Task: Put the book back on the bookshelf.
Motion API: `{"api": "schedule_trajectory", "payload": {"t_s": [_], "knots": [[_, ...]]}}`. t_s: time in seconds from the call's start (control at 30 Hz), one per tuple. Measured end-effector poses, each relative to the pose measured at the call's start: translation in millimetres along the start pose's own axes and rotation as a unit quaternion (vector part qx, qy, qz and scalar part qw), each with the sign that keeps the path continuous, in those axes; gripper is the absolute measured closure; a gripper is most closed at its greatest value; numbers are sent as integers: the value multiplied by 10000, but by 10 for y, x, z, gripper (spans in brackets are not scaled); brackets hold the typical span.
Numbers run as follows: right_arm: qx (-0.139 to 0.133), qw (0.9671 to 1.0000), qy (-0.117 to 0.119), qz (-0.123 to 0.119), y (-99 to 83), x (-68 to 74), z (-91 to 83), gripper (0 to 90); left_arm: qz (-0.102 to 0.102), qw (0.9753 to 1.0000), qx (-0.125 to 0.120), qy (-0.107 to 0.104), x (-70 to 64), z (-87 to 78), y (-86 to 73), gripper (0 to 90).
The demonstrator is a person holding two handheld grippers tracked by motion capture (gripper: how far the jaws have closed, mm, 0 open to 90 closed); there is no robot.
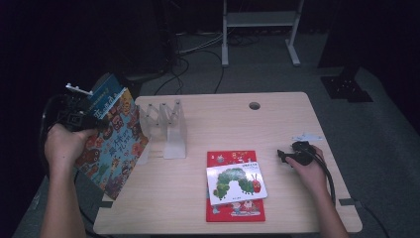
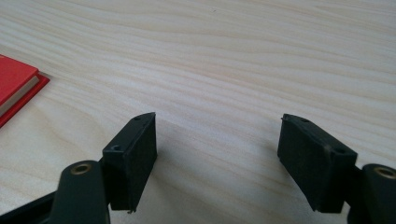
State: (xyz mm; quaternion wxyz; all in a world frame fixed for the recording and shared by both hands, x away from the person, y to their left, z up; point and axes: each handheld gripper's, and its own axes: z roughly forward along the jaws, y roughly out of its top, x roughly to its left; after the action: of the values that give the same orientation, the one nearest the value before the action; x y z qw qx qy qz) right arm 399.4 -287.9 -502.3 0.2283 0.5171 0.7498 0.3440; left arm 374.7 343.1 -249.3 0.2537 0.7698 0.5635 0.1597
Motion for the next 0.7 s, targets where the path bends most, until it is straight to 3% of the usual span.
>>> {"api": "schedule_trajectory", "payload": {"t_s": [0.27, 0.37, 0.47, 0.7], "knots": [[1, 10000, -1, -7, 0, -1, 0, 273, 146, 9994, -321, 59, -24, -322, 94, 800], [5, 10000, 10, -17, -1, 4, -1, 272, 228, 9986, -469, -37, -62, -443, 123, 854], [9, 10000, 27, -10, 0, 12, -1, 272, 317, 9984, -457, -142, -103, -458, 139, 896], [8, 10000, 28, -14, 0, 11, 0, 271, 548, 9968, -401, -427, -197, -322, 123, 891]]}}
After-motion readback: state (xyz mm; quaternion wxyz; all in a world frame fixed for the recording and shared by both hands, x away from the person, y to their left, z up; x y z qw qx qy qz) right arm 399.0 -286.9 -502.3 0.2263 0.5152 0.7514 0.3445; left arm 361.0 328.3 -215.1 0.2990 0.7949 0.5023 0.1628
